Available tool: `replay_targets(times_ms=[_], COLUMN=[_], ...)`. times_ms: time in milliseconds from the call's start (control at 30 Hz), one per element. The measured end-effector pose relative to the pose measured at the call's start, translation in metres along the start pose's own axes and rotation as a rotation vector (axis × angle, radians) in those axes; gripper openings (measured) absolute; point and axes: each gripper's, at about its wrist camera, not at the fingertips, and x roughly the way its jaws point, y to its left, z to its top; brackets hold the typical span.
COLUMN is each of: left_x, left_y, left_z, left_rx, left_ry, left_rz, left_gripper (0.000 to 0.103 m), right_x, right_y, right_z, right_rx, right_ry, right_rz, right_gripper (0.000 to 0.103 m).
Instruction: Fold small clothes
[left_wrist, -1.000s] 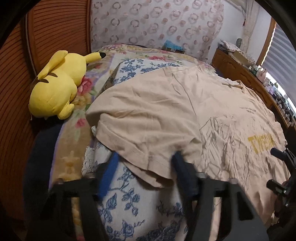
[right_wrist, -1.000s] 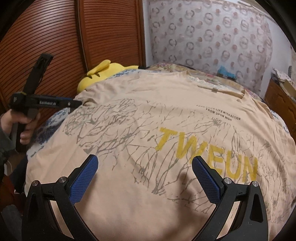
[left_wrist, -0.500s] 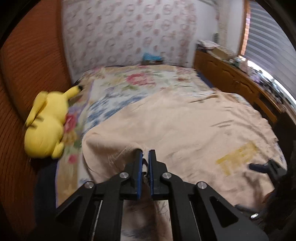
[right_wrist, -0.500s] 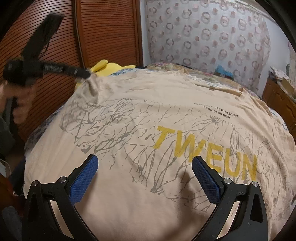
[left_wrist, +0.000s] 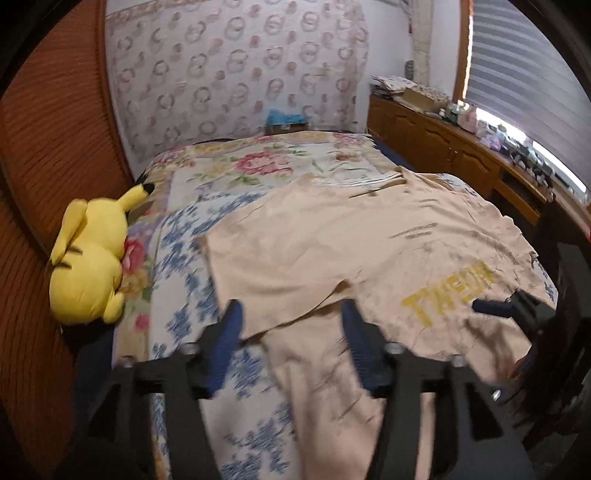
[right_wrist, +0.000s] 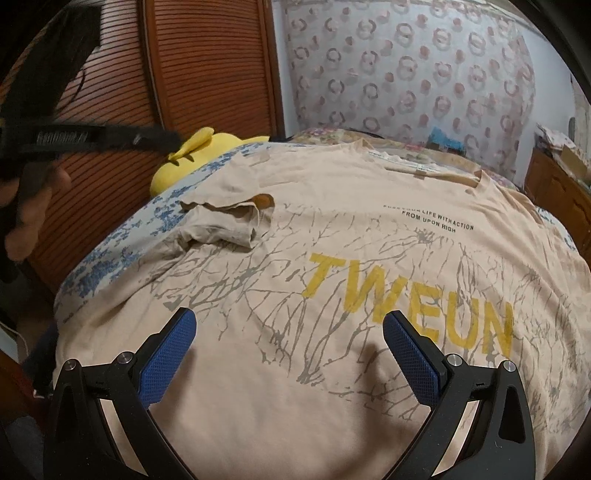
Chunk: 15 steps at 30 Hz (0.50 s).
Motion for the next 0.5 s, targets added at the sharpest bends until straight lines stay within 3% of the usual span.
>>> replay_targets(times_ms=[233, 367, 500], left_x=[0.024, 0.038, 0.05], left_y=[0.044, 0.056, 0.06], left_z=[-0.043, -0.06, -0.071], left_rx=[-0.082, -0.101, -0.084], left_ry=[0.084, 0.121, 0.146], left_rz=[0.061, 0.089, 0.113], left_gripper=[0.061, 0.061, 0.062], right_x=[-0.001, 0.005, 0.024], right_y=[0.0, 0.004, 0.01], right_z=[0.01, 0.041, 0.073], right_rx=[-0.032, -0.106, -0.179], right_ry=[0.012, -0.002, -0.005], right_rz=[0.046, 0.093, 0.146], right_gripper=[0.103, 0.098, 0.08])
